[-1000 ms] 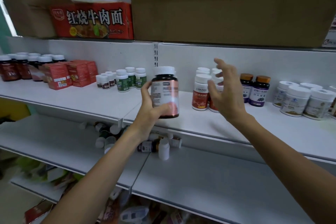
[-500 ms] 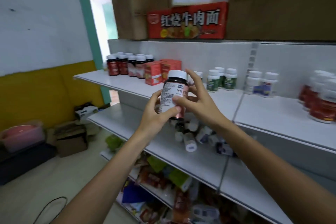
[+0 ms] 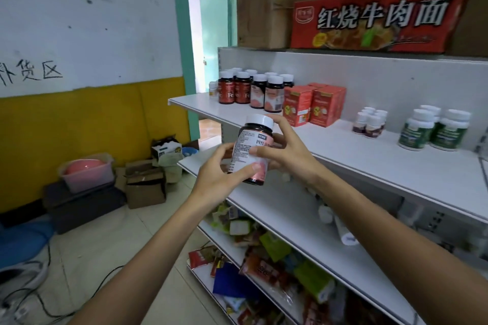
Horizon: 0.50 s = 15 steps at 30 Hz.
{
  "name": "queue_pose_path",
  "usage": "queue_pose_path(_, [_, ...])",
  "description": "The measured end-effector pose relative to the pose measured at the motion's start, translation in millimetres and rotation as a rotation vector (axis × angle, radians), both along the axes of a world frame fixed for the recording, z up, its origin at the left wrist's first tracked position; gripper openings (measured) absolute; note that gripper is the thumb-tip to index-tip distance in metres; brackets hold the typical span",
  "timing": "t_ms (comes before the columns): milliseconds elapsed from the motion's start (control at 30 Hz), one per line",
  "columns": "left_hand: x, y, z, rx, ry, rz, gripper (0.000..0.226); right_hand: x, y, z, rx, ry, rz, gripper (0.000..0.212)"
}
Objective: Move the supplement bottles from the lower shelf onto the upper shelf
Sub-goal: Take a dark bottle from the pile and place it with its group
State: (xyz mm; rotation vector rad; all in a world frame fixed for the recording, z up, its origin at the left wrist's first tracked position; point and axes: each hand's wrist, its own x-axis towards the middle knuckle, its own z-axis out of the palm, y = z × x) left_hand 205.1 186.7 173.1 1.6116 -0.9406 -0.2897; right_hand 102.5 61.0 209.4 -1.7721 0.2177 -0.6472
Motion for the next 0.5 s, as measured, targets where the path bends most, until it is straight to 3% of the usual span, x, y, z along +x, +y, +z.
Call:
queue_pose_path(233, [72,-45,24,0.002,-0.126,-0.046,0.056,74,-54,26,-0.071,-0.087,-0.084,0.058])
queue_pose_path(500, [159,-87,15,0.016,-0.294,-0.048,0.011,141,-109,33,-0.219,-0.158,-0.363,0.061])
